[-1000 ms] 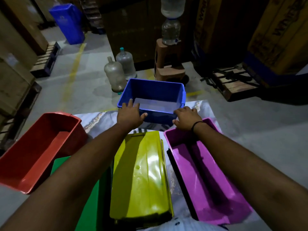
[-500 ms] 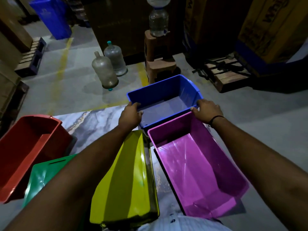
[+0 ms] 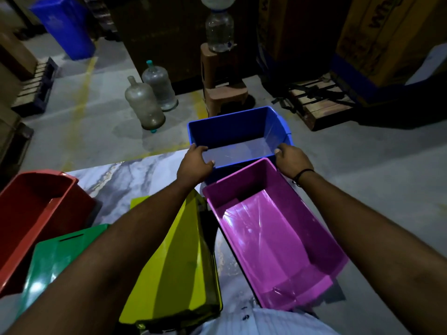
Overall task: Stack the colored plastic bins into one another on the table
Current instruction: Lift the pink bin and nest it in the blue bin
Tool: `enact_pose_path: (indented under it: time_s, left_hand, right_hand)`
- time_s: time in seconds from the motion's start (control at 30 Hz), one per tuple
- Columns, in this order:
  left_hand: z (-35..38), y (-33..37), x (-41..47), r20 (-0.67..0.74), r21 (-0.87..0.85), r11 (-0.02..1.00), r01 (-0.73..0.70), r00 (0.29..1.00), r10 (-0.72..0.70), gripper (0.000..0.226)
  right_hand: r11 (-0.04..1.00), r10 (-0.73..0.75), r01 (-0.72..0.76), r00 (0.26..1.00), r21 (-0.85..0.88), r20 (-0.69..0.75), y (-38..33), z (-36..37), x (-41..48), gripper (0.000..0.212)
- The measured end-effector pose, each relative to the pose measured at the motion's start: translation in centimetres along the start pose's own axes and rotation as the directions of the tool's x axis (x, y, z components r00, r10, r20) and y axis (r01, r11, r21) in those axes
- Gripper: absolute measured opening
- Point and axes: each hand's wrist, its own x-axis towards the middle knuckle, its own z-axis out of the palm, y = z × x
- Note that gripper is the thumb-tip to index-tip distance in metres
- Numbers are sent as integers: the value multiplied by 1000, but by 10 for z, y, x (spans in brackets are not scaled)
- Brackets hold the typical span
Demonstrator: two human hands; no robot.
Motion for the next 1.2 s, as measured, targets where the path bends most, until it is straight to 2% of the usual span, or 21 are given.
enact_pose_path:
  time_s: [0.13,0.3,0.5,0.67,0.77,0.9,1.03,1.2]
  left_hand:
    - [-2,-4,-13,-105,112,991,71,993,-59,46]
    - [-2,-7,-31,-178,117,985,127,978,-105,33]
    - [-2,-17,-42,-177,80,994,80,982,-65,29]
    - [-1,-16,-54,-199,76,995,57,979,-41,29]
    - [-3,-17,-58,-206,103,994,26,979,-5,27]
    - [-4,-19,-64,-224,225,973,-57,969,109,21]
    - [-1,-15,-66,-160,212,967,-138,972,174,18]
    - [9,-4,-66,-47,191,967,-169,982,181,22]
  right_hand:
    - [999,-27,25,999,37,38,-12,5,-3,43]
    - [993,-42,48,997,-111,61,-16,12,-13,43]
    - [988,-21,35,995,-148,95,-17,14,-20,47]
    - [987,9,11,993,-160,120,-18,14,-28,58]
    - [982,12,1,998,-191,67,-23,15,-37,62]
    - [975,-14,8,1000,-223,-26,-29,17,-48,58]
    - [960,-78,56,994,-273,-71,-39,17,-58,51]
    - [935,-188,169,982,-311,-30,-53,22,-74,48]
